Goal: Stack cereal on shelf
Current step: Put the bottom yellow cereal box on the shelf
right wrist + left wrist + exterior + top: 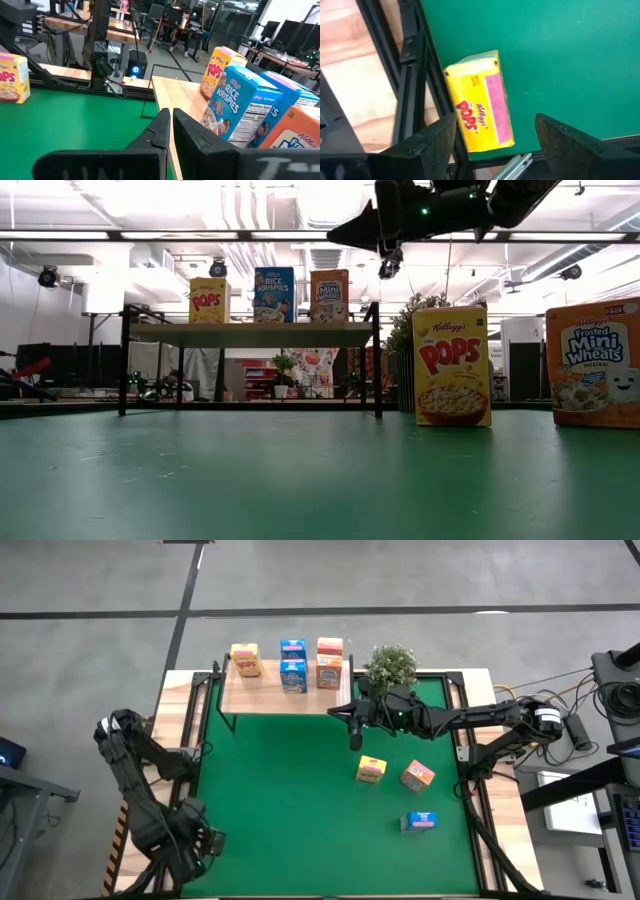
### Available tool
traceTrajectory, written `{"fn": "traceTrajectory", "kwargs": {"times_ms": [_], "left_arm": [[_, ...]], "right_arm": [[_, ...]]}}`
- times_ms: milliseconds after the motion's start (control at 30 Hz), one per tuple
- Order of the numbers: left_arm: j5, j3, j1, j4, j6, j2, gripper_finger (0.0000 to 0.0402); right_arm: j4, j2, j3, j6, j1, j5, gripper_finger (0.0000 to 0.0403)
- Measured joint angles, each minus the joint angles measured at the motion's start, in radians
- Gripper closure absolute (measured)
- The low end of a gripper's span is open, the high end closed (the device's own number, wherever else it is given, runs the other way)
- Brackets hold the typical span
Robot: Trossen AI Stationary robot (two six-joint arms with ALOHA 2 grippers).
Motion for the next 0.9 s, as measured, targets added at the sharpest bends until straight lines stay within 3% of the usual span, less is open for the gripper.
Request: {"fn": "traceTrajectory", "kwargs": {"times_ms": [900], "left_arm": [[0.004,0.054,-0.020,-0.093,0.005,0.110,0.0151]], "right_arm": [[-0.037,0.000,-0.001,0.021,0.019,0.002,0.0390]]}}
